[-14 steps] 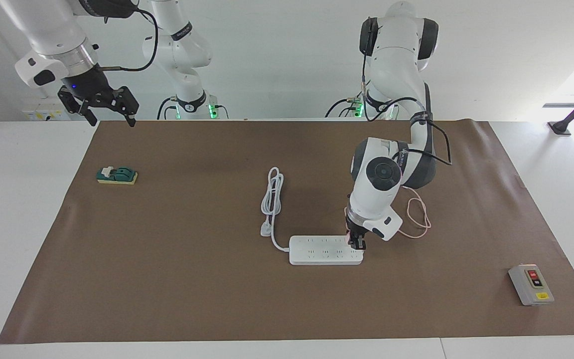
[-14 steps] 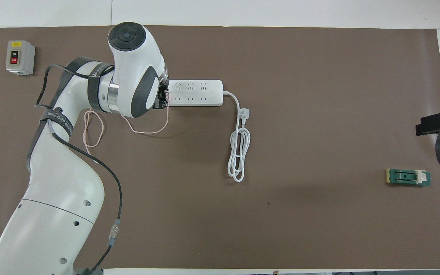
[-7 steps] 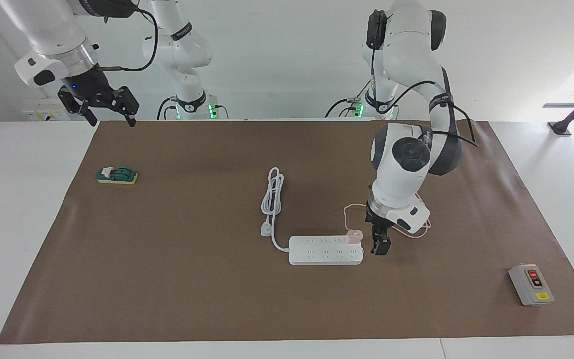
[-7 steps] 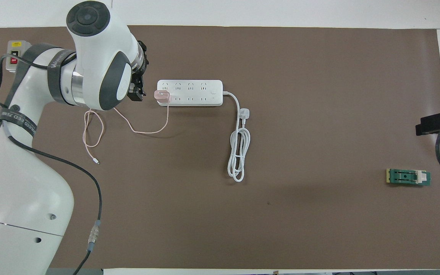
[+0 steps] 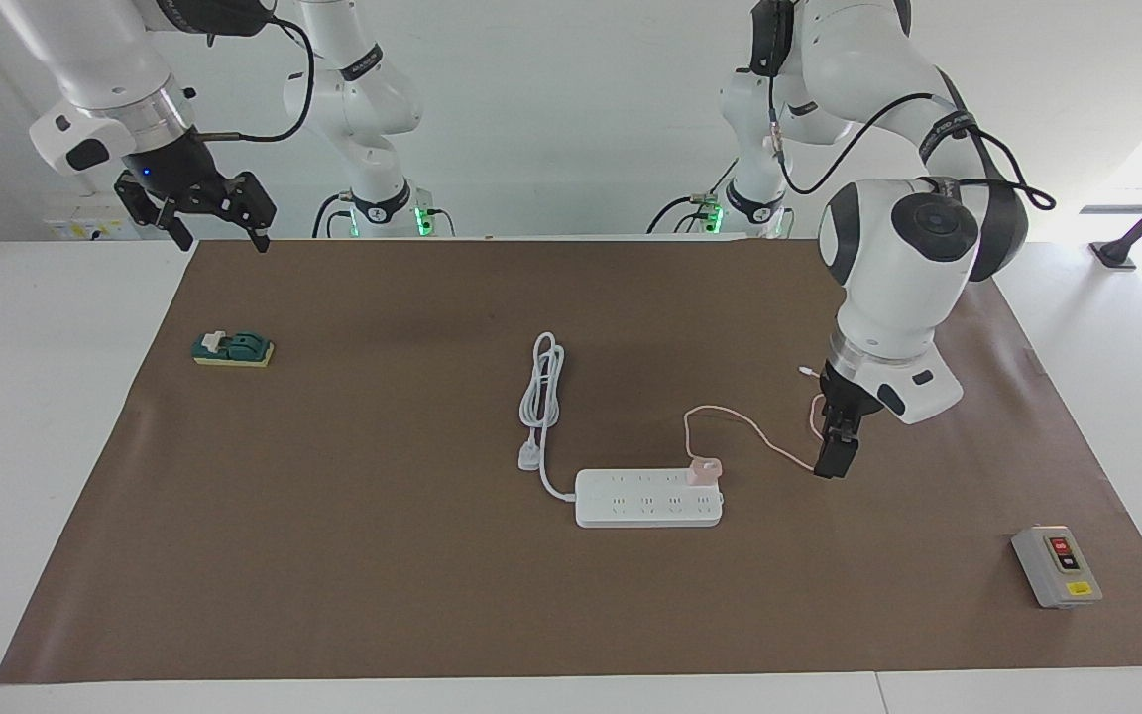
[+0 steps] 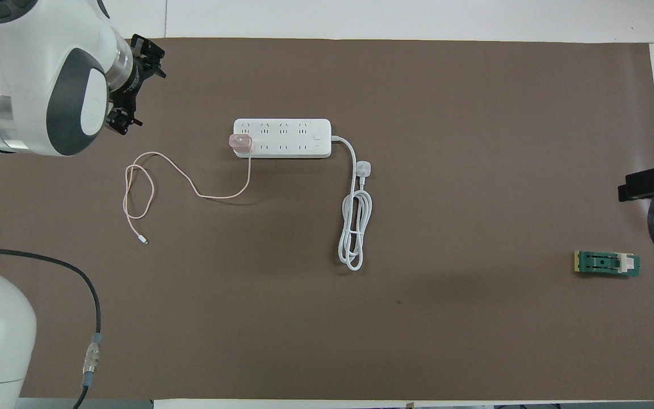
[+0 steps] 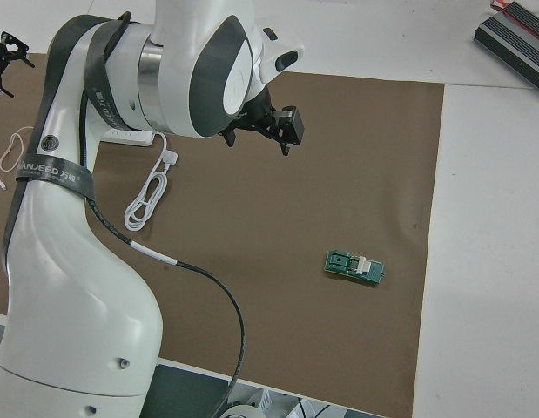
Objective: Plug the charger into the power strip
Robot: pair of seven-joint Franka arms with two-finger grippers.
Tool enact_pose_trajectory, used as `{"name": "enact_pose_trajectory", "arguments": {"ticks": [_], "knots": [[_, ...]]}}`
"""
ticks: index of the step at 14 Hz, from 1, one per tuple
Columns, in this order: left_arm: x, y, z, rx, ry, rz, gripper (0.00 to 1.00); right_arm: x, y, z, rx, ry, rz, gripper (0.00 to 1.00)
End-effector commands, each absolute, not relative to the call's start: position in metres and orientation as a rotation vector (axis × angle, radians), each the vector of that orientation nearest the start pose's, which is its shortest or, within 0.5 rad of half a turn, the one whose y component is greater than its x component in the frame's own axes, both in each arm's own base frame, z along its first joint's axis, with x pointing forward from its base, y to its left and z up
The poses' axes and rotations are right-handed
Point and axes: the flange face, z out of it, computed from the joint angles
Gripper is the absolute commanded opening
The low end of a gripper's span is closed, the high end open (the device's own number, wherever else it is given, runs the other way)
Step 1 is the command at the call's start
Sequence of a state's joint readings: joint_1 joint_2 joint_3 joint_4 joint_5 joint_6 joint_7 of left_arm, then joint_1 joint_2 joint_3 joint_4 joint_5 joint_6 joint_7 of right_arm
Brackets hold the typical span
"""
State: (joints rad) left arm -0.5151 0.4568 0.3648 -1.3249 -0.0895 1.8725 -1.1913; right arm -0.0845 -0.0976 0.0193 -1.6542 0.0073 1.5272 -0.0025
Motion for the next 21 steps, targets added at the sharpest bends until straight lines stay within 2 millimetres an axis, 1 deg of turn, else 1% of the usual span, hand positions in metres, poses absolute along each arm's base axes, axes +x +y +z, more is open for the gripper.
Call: {"name": "enact_pose_trajectory", "arguments": {"ticks": [1,2,4,5,6,8,9,10,11,13,17,18,19,21], "knots": [[0.678,-0.126,0.516,-2.835,-1.340,-0.229,1.00,0.512,-0.034,0.636,-3.119,0.122,0.028,1.00],[0.676,-0.118,0.523,-2.876,-1.254,-0.226,1.00,0.512,-0.034,0.636,-3.119,0.122,0.028,1.00],[0.671,-0.089,0.534,-2.931,-1.084,-0.192,1.00,0.512,-0.034,0.636,-3.119,0.117,0.030,1.00],[0.667,-0.077,0.544,-2.967,-0.991,-0.183,1.00,0.512,-0.034,0.636,-3.119,0.119,0.028,1.00],[0.662,-0.058,0.551,-2.994,-0.895,-0.163,1.00,0.512,-0.034,0.636,-3.119,0.119,0.030,1.00],[0.652,-0.027,0.563,-3.050,-0.708,-0.160,1.00,0.512,-0.034,0.636,-3.119,0.117,0.030,1.00],[0.644,0.003,0.575,-3.090,-0.508,-0.165,1.00,0.512,-0.034,0.636,-3.118,0.121,0.030,1.00],[0.642,0.018,0.577,-3.098,-0.430,-0.152,1.00,0.512,-0.034,0.635,-3.118,0.124,0.032,1.00],[0.639,0.029,0.583,-3.105,-0.378,-0.159,1.00,0.512,-0.034,0.636,-3.118,0.126,0.030,1.00],[0.625,0.052,0.600,-3.121,-0.311,-0.141,1.00,0.512,-0.034,0.635,-3.118,0.129,0.030,1.00],[0.589,0.057,0.644,-3.154,-0.300,-0.117,1.00,0.513,-0.034,0.636,-3.118,0.131,0.023,1.00],[0.586,0.056,0.651,-3.155,-0.304,-0.139,1.00,0.513,-0.034,0.635,-3.118,0.131,0.025,1.00],[0.579,0.059,0.663,-3.161,-0.292,-0.167,1.00,0.513,-0.034,0.636,-3.118,0.131,0.023,1.00],[0.578,0.049,0.665,-3.174,-0.266,-0.164,1.00,0.513,-0.034,0.635,-3.118,0.131,0.025,1.00]]}}
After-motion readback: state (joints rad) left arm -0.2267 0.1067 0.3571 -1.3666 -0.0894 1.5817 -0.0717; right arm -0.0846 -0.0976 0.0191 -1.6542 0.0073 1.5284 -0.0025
